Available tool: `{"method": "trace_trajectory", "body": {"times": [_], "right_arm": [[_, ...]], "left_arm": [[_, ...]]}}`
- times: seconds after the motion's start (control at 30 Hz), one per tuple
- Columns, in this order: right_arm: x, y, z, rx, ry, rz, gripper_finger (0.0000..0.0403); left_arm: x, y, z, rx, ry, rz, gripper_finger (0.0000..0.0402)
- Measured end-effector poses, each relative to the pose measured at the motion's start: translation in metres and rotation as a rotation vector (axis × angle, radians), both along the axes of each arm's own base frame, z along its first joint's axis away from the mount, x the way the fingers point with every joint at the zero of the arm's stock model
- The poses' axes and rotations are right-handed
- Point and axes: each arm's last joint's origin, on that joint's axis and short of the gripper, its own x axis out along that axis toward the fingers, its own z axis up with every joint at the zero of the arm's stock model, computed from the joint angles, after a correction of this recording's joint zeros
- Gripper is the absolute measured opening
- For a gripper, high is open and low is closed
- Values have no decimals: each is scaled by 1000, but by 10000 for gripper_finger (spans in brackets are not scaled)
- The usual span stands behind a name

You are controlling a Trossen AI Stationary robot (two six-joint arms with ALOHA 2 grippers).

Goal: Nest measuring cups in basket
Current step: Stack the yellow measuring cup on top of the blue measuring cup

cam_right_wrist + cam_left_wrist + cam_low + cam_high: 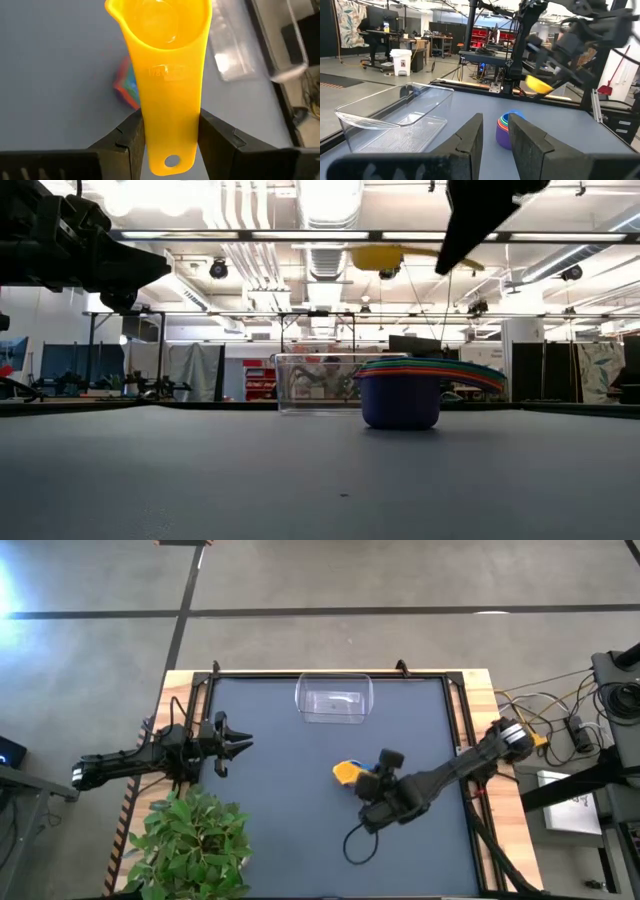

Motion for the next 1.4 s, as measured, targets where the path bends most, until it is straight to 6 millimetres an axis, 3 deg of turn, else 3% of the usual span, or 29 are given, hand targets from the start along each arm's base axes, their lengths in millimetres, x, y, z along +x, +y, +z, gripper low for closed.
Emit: {"method": "trace_trajectory", "body": {"times": [0.27,0.53,0.87,1.4], "right_arm": [[-41,-32,-18,39,-23,17,142],[-57,-44,-41,132,-112,106,142],[-50,-57,-55,95,-24,129,142],[-41,-68,-55,160,-31,156,145]], "left_arm": [[0,0,0,0,0,0,75],[0,0,0,0,0,0,75],[0,0,0,0,0,0,75],[0,0,0,0,0,0,75]]}}
